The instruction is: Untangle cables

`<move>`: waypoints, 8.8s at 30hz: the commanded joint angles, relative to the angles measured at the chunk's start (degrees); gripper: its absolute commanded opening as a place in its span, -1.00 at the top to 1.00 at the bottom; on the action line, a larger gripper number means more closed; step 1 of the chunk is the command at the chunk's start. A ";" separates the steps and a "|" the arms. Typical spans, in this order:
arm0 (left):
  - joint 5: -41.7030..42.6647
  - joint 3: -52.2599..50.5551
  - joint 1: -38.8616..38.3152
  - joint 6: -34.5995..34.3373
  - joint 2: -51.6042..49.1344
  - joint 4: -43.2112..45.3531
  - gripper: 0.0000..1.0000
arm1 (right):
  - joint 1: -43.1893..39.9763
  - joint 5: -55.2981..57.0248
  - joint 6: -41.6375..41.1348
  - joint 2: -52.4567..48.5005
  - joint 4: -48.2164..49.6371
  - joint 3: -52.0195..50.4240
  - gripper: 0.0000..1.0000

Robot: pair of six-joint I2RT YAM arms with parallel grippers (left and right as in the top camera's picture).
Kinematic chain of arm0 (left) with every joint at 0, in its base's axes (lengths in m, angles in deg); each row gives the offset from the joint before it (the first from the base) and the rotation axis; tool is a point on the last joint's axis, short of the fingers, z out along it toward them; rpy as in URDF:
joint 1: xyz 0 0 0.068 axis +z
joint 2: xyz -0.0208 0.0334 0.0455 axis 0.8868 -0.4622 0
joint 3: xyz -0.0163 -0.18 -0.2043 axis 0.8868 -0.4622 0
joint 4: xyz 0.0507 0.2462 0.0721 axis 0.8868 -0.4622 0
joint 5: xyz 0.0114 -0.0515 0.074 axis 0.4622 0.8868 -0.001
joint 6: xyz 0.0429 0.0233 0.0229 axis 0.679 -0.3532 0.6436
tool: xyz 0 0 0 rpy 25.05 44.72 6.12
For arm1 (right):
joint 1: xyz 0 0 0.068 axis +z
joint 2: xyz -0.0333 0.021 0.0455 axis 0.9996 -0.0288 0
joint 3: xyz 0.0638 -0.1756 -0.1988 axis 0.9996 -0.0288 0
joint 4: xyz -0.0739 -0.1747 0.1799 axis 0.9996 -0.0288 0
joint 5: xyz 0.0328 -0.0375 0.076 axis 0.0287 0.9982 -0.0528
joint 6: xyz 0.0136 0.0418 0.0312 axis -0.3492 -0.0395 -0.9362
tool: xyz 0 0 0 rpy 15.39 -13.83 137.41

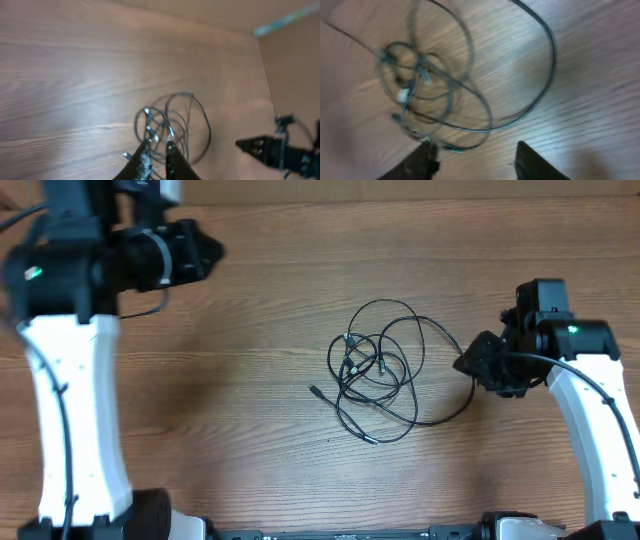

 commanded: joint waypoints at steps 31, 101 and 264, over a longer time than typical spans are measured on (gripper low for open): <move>2.38 0.81 -29.22 37.55 -37.51 -15.69 -0.01 | 0.00 -4.52 3.50 0.17 -4.70 12.07 -0.50; 18.73 14.58 -17.53 3.19 -8.31 -4.22 0.92 | 11.72 -18.60 -0.70 0.04 11.54 11.76 -0.22; 13.35 15.23 27.85 -5.33 -0.81 10.99 0.92 | -6.05 -4.52 2.60 -6.29 -2.86 25.46 0.92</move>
